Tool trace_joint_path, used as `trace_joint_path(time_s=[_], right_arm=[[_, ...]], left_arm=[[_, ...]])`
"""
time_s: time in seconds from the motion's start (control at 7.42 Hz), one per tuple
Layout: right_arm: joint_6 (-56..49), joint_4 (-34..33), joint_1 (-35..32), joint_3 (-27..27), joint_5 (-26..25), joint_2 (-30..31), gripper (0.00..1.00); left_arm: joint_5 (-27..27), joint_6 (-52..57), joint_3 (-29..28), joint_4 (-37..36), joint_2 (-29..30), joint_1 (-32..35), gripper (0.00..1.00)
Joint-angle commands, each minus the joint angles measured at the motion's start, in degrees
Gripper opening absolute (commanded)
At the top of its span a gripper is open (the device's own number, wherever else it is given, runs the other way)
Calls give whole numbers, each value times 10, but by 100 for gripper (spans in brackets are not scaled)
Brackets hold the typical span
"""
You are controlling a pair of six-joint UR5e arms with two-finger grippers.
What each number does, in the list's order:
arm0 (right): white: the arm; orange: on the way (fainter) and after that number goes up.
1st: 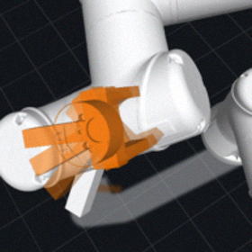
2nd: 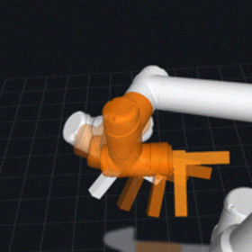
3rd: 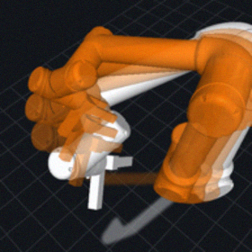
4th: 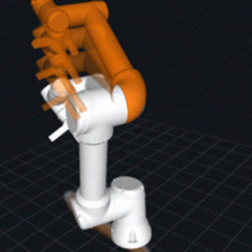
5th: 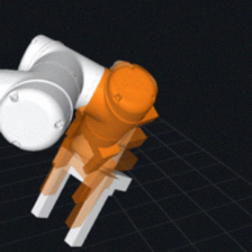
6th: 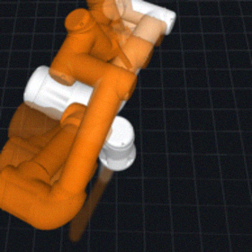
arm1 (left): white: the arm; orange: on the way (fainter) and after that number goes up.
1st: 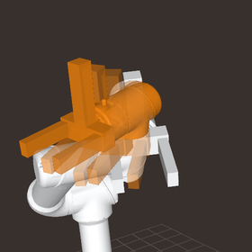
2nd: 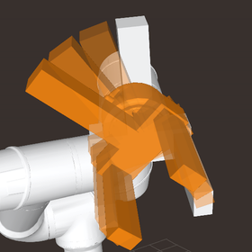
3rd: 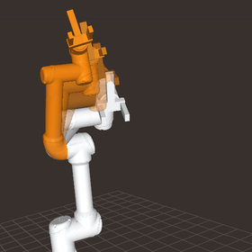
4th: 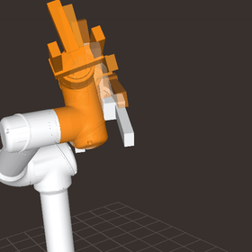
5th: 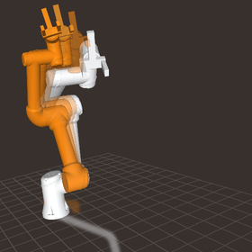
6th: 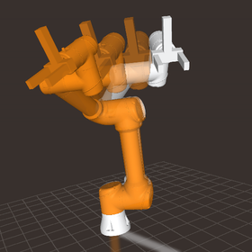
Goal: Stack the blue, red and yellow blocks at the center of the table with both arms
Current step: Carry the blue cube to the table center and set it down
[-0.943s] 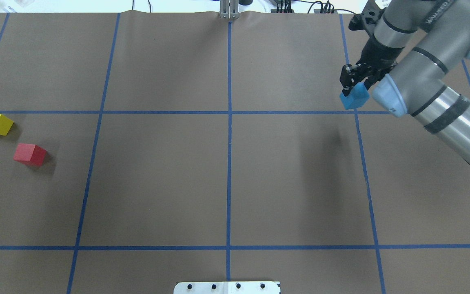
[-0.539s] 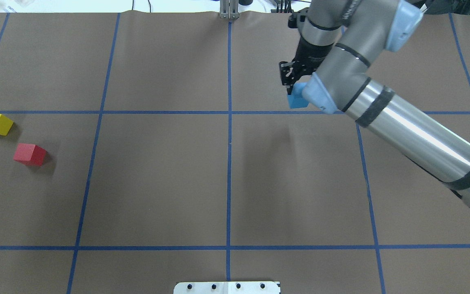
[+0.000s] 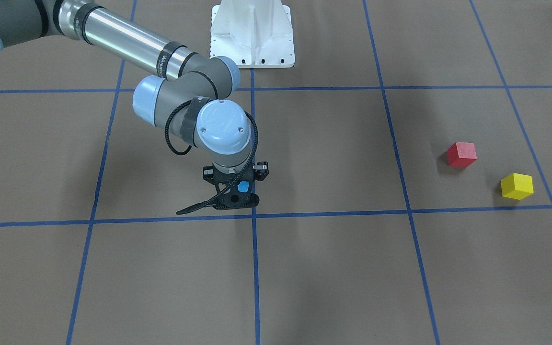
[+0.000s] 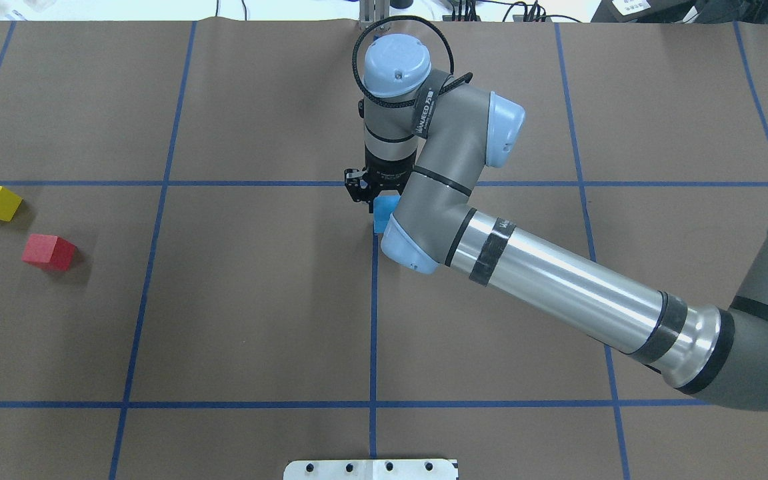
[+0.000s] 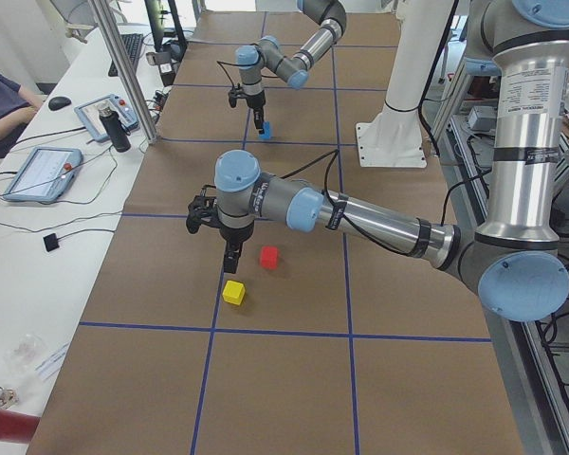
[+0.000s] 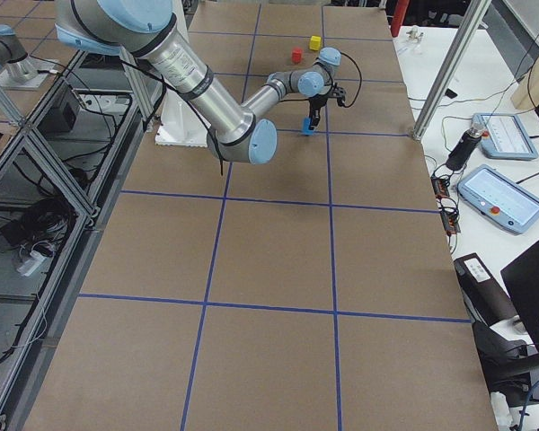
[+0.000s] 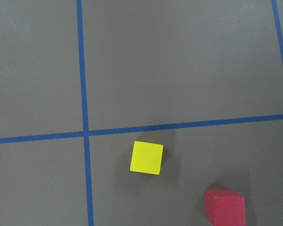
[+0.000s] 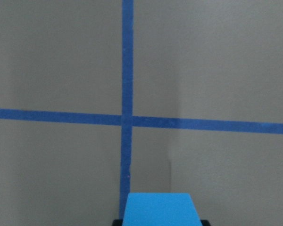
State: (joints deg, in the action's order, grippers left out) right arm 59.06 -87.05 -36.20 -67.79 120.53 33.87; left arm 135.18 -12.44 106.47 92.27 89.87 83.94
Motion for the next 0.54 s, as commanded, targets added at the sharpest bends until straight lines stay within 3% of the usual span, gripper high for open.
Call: trace_joint_path(time_s=[0.0,0.27,0.4], right_arm=[[14,7,15,1,-1,-2,0],[34,12,24,2,-2,-2,3],[37,14,25,1,-2,-2,98]], left_arm=[[0,1,0,0,-1,0,100],[0,2,0,-1,-1,0,100],[0,1,0,-1,-2,0,100]])
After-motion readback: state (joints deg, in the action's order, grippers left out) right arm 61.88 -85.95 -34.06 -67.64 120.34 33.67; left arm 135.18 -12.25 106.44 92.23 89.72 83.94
